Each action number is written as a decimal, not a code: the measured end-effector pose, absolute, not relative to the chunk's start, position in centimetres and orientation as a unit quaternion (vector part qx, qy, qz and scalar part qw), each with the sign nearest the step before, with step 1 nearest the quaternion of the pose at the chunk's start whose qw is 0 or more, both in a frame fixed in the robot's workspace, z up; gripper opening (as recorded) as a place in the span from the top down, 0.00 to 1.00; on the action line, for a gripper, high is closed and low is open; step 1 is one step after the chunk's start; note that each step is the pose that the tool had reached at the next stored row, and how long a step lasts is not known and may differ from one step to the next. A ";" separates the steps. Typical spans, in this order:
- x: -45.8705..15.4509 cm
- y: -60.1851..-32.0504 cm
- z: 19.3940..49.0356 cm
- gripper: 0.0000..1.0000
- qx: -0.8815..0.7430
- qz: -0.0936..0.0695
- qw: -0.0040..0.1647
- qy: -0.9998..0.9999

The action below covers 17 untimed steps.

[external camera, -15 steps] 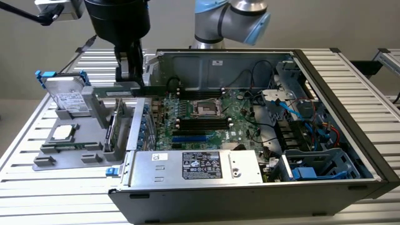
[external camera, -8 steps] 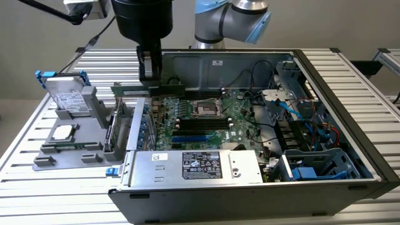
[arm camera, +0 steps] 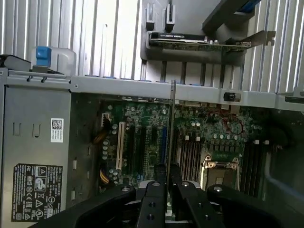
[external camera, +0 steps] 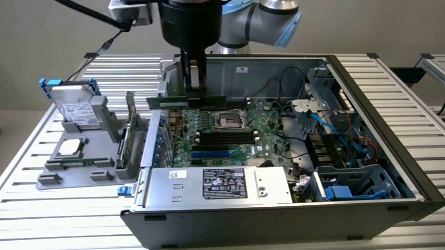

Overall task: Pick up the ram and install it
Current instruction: 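Pick up the ram and move it above insertion slot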

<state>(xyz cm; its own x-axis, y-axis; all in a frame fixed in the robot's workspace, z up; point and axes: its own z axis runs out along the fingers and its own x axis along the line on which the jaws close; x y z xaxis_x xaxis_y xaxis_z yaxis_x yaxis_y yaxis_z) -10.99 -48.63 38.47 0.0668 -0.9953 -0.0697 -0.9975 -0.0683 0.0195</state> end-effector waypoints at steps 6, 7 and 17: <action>-8.3 -48.0 37.5 0.86 -0.730 0.032 0.017 0.682; -7.8 -47.9 37.3 0.86 -0.730 0.032 0.017 0.682; -4.2 -44.6 34.4 0.86 -0.730 0.030 0.006 0.683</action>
<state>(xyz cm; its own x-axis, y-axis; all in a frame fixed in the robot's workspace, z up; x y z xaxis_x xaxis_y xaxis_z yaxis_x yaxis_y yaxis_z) -4.17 -44.63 34.42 0.0661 -0.9964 -0.0530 -0.9972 -0.0679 0.0324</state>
